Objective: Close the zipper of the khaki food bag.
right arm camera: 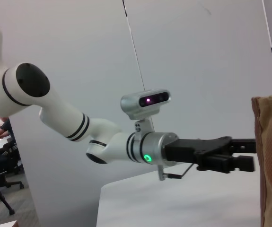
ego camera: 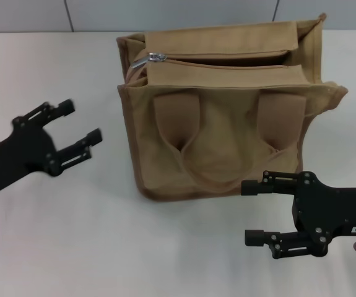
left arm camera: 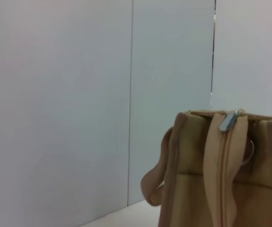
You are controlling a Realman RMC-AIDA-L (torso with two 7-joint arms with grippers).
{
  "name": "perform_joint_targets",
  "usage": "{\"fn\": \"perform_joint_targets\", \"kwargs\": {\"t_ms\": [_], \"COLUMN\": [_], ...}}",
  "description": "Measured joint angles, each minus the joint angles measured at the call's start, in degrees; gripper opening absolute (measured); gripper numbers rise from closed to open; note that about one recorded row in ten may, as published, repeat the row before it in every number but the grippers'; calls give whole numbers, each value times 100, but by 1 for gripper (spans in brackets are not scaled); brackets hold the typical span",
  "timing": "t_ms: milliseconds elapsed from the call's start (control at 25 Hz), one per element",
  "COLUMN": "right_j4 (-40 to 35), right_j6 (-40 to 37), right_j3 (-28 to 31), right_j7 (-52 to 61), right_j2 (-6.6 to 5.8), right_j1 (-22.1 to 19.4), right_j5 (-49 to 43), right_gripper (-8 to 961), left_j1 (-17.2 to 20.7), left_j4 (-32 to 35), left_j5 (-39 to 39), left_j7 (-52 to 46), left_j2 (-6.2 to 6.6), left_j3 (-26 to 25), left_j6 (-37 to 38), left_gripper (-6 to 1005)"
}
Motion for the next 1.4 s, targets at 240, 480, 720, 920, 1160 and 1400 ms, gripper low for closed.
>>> {"fn": "perform_joint_targets", "kwargs": {"t_ms": [240,480,720,920,1160,1400], "right_j4": [13,20,25,29,29,29], "right_j6": [0,0,5,8,12,59], "right_j3": [4,4,4,4,10,13], "right_j7": [-41,-74,-126,-135,-146,-149], "right_j2": [0,0,0,0,-4,-9], "right_j1": [-27,-42,-38,-28,-5,2], "right_j5": [4,4,4,4,4,4], "right_gripper": [744,738,732,726,720,714], "left_j1": [-456,-854,-1018,-1020,-968,-913], "left_j4": [-417,-654,-694,-745,-745,-709], "left_j5": [-60,-217,-212,-246,-268,-292], "left_j7": [381,534,537,537,521,473], "left_j2": [-19,-18,-31,-26,-11,0], "left_j3": [-26,-7,21,-29,-39,-39], "left_j6": [-300,-493,-514,-527,-497,-417], "left_gripper": [798,797,728,619,413,133]}}
